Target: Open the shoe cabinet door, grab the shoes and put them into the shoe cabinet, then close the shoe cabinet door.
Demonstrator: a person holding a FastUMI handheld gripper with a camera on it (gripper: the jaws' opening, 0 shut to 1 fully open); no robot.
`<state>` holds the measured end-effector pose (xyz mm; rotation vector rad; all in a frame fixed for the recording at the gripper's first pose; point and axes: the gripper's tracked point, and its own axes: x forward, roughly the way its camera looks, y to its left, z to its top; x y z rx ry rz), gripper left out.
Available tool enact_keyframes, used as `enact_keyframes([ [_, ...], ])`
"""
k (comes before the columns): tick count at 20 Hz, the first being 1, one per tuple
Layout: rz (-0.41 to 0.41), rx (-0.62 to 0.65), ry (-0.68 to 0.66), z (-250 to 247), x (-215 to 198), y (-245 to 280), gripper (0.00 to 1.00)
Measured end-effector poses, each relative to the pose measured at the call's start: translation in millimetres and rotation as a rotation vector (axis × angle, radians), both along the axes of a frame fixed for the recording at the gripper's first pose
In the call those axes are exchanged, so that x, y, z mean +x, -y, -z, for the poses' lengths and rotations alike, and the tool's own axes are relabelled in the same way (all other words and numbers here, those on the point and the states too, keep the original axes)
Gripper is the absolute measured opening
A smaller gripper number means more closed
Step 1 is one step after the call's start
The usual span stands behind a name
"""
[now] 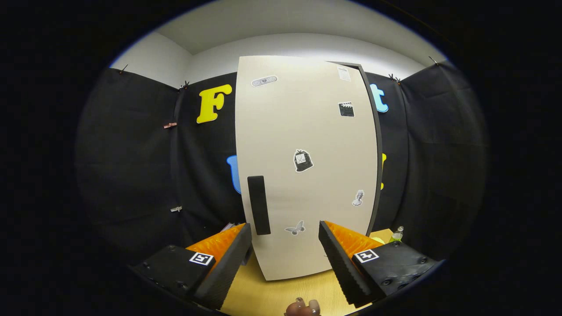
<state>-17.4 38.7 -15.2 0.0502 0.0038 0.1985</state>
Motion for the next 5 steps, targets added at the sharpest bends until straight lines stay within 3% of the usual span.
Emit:
enact_keyframes([
  [5,0.011,0.002,0.01,-3.5,-3.2,3.0,1.0],
])
